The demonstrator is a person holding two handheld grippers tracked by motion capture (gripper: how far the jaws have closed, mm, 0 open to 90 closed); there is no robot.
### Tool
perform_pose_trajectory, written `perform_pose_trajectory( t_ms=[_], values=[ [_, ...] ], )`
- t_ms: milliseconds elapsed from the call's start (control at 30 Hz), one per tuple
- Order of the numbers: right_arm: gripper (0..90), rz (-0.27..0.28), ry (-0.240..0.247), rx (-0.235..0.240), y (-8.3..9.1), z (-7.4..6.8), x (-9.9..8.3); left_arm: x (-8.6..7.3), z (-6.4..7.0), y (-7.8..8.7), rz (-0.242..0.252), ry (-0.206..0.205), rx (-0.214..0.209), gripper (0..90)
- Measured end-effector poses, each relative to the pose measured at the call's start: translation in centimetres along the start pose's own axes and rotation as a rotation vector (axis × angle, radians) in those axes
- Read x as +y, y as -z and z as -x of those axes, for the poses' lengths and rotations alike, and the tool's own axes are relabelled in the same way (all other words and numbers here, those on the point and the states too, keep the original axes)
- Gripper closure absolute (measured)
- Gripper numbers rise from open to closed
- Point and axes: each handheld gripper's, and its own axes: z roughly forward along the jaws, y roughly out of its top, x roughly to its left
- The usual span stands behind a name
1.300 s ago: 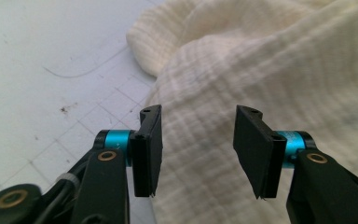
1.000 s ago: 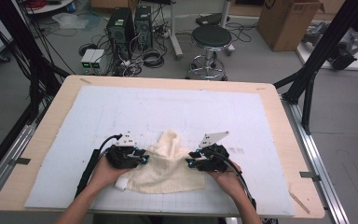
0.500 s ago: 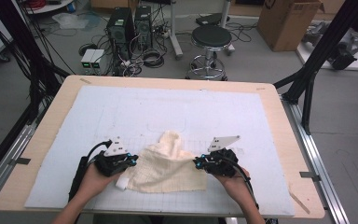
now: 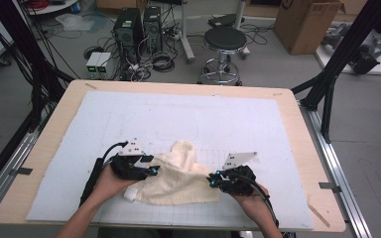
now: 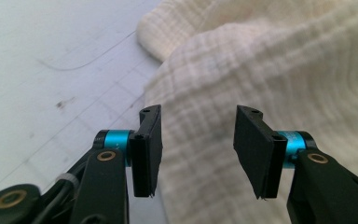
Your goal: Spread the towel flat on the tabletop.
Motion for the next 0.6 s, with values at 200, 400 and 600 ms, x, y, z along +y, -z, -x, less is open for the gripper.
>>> perform_pose_trajectory(
  t_ms=[200,400,600],
  values=[
    [80.9,-0.006,-0.017,-0.001,-0.3,0.5,-0.1,0.2,-0.4,-1.9,-0.041,-0.013,-0.036,58.6],
    [80.0,-0.01,-0.039,-0.001,-0.8,1.3,-0.2,-0.1,0.2,-2.5,-0.076,-0.064,-0.002,79.8],
    [79.3,-0.007,-0.051,0.004,-1.0,1.6,-0.3,0.0,0.6,-2.2,-0.089,-0.091,0.04,88.4]
  ],
)
